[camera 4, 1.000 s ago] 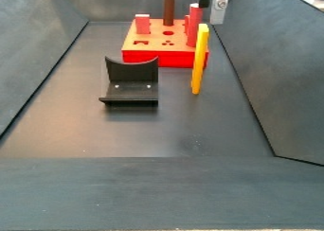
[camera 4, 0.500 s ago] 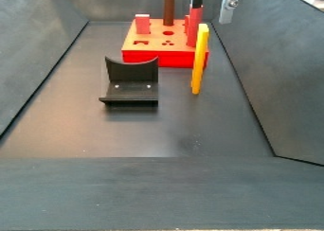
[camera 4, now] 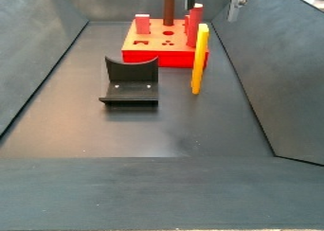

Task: Pick up the square-circle object. Move up. Place the square-circle object on the fixture. Regrasp the square-circle object. Rotate the square-circle object. Move to above the board. Insert the square-circle object.
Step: Rotate the square-circle object.

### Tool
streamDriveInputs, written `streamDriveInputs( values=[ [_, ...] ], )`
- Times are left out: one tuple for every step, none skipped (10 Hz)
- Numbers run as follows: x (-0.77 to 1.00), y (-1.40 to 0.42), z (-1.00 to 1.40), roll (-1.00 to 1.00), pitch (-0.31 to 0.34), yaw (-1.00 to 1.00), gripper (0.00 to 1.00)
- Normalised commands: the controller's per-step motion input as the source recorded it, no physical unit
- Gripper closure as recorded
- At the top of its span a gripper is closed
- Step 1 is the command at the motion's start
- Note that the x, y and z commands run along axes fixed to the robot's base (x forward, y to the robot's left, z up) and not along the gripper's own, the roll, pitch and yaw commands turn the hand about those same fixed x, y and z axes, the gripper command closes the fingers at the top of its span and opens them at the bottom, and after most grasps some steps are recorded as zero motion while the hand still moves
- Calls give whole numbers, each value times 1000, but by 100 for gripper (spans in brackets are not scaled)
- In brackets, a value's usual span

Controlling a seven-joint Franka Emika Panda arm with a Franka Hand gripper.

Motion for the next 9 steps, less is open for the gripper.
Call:
streamDriveInputs(
  values=[
    [33, 1, -11, -41, 12, 1000, 0],
    [33, 1, -11, -45, 13, 1000, 0],
    [33, 1, -10, -50, 14, 1000, 0],
    [33, 1, -10, -56, 16, 1000, 0],
    [33, 1, -10, -65, 18, 1000, 0],
    [33, 1, -10, -71, 20, 1000, 0],
    [34, 1, -9, -86, 24, 1000, 0],
    [34, 1, -9, -102, 28, 1000, 0],
    [34, 2, -8, -129, 36, 943, 0]
  ],
)
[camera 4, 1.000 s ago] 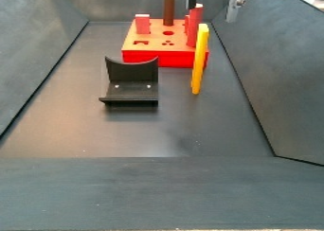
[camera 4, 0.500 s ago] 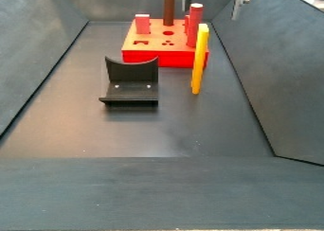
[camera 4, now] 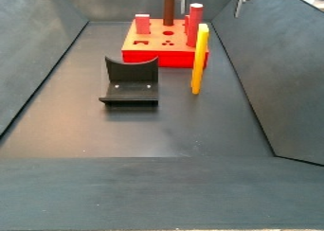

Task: Pick up the square-circle object. Move up. Place the square-circle object on the fixture. Regrasp the square-circle object. Rotate the square-circle object. Move to above the board. Insert the square-circle object.
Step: Rotate the square-circle object, then move to above the board.

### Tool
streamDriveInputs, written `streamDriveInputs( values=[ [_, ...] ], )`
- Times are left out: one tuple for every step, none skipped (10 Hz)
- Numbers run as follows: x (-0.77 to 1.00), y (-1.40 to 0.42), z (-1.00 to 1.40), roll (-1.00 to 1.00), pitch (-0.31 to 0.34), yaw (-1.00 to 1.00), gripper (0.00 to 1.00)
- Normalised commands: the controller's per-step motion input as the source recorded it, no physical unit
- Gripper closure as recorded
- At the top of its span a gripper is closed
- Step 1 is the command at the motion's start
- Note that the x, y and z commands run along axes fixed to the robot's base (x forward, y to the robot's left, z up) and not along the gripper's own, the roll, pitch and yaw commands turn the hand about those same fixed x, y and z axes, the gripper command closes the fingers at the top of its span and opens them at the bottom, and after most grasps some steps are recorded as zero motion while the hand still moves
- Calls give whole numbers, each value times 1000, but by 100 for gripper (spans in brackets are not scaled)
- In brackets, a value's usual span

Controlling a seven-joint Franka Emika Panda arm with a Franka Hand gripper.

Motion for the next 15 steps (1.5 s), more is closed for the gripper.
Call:
streamDriveInputs(
  values=[
    [34, 3, -7, -127, 36, 705, 0],
    [34, 6, -6, -119, 36, 415, 0],
    [34, 7, -6, -116, 36, 311, 0],
    [0, 0, -1000, -105, 37, 173, 0],
    [9, 2, -1000, -98, 26, 115, 0],
    [27, 10, -1000, -67, -16, 68, 0],
    [21, 8, -920, -38, -33, 51, 0],
    [14, 4, -759, -8, -46, 40, 0],
    [8, 6, -599, 20, -51, 33, 0],
    [15, 8, -396, 50, -50, 24, 0],
    [21, 10, -256, 70, -45, 18, 0],
    [0, 0, 0, 93, -35, 12, 100],
    [164, 291, 1000, 17, 83, 305, 100],
    [155, 281, 1000, 5, 111, 275, 100],
    [151, 260, 1000, -10, 125, 228, 100]
  ],
)
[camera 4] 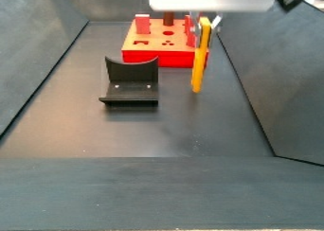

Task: Pick up the square-circle object. Move up. Place the square-circle object on the fixture. Regrasp the square-circle object. Rotate the square-circle object. Move to above the board. Insert the square-circle object.
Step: Move to above the board.

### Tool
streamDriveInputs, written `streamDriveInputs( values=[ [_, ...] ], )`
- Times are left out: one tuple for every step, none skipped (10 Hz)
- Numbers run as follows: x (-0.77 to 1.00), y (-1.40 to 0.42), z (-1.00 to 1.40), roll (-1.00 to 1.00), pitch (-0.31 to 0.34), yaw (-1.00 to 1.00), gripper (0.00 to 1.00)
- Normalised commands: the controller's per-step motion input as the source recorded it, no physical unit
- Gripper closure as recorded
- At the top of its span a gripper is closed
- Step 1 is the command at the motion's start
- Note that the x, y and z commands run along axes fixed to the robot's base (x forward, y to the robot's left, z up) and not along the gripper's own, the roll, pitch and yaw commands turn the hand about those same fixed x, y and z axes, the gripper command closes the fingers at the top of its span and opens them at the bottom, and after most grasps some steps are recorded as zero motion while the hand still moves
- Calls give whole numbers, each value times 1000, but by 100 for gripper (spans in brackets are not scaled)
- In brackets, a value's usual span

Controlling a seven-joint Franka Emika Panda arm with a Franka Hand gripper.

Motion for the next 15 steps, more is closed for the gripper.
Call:
streamDriveInputs(
  values=[
    [140, 231, 1000, -39, 116, 124, 100],
    [133, 224, 1000, -49, 106, 93, 100],
    [121, 201, 1000, -67, 83, 55, 100],
    [113, 190, 1000, -80, 70, 35, 100],
    [101, 169, 1000, -98, 64, 8, 100],
    [88, 159, 1000, -109, 60, -3, 100],
    [77, 144, 1000, -120, 54, -11, 100],
    [45, 97, 810, -131, 48, -20, 100],
    [21, 63, 647, -137, 43, -23, 100],
    [9, 41, 490, -140, 37, -26, 100],
    [3, 30, 334, -141, 31, -25, 100],
    [63, -1000, 199, 24, 140, -496, 100],
    [66, -1000, 175, 48, 128, -454, 100],
    [63, -1000, 185, 82, 109, -289, 100],
    [65, -1000, 190, 42, 79, -109, 100]
  ],
)
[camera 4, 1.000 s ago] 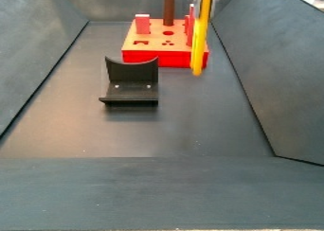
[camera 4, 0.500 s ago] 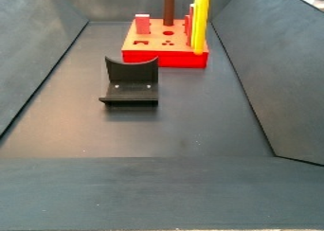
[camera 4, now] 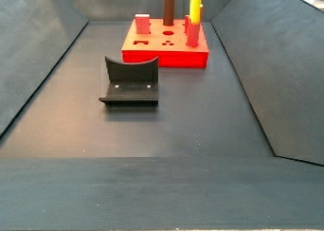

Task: Pick up the square-circle object. Move up. Place the square-circle object on the fixture. Regrasp the square-circle object. Rotate the square-circle object. Move to above the board. Insert the square-circle object.
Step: Move to above the board.

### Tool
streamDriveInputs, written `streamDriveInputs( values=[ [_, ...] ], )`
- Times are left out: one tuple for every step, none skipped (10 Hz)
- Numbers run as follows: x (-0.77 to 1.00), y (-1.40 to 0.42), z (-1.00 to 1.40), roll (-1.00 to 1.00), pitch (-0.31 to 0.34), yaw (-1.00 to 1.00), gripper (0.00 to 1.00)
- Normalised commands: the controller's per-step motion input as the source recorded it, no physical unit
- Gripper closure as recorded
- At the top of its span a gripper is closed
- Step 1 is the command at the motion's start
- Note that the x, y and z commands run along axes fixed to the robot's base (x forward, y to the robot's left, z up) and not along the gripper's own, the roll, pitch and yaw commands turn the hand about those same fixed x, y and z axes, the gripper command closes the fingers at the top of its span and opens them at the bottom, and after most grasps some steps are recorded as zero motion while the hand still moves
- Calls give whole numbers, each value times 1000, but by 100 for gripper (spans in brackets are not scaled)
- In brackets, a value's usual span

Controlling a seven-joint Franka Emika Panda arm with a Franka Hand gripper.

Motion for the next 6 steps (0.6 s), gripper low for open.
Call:
streamDriveInputs(
  values=[
    [69, -1000, 188, 20, 71, -48, 100],
    [68, -1000, 196, -3, 64, -22, 100],
    [69, -1000, 199, -15, 54, -11, 100],
    [72, -1000, 199, -6, 44, 1, 100],
    [74, -1000, 201, -14, 48, 1, 100],
    [86, -1000, 209, -1, 72, 5, 100]
  ],
)
